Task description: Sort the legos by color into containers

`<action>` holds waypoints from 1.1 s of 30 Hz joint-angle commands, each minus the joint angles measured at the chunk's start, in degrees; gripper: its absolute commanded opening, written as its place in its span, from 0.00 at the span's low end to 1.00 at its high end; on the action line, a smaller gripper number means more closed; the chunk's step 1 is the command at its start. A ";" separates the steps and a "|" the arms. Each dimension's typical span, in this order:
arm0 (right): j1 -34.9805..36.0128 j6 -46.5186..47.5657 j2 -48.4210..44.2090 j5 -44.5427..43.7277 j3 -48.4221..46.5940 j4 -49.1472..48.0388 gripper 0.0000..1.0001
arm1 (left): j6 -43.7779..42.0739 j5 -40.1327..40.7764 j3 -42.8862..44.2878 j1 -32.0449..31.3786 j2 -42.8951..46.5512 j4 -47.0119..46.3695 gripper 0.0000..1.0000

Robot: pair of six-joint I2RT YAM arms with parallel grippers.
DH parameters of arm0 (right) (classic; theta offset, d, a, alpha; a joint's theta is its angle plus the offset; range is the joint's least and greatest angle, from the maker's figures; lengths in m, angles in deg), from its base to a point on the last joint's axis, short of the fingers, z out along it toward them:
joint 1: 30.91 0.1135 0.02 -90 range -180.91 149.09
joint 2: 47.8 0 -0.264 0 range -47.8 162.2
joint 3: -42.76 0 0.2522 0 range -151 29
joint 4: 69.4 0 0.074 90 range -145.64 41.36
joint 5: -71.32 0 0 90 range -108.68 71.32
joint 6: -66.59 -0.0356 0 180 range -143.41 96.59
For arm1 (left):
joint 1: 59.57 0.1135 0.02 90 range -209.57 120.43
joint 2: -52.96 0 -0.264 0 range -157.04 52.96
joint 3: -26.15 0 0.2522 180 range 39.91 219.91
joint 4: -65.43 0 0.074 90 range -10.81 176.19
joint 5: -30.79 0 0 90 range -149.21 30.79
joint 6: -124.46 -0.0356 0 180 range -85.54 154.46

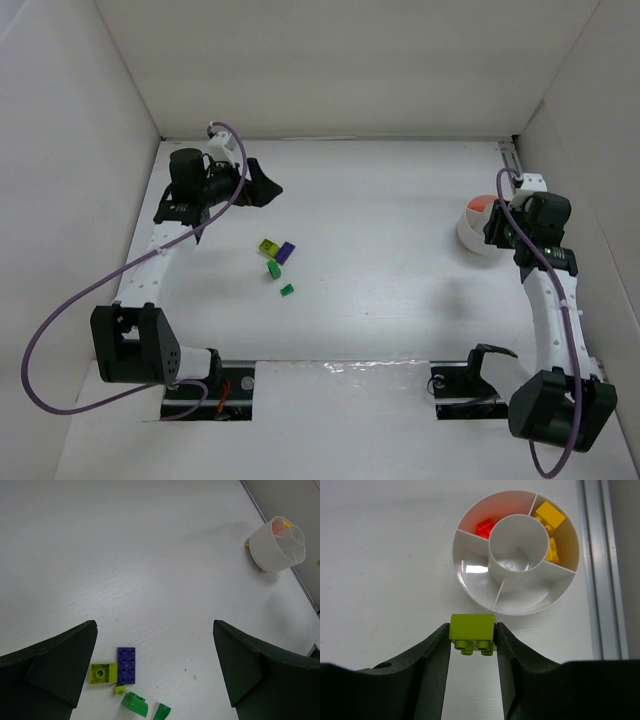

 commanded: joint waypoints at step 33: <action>-15.49 10.78 13.41 19.59 -1.55 -15.00 0.08 | 0.65 -4.00 1.96 -0.32 -2.90 -6.56 1.00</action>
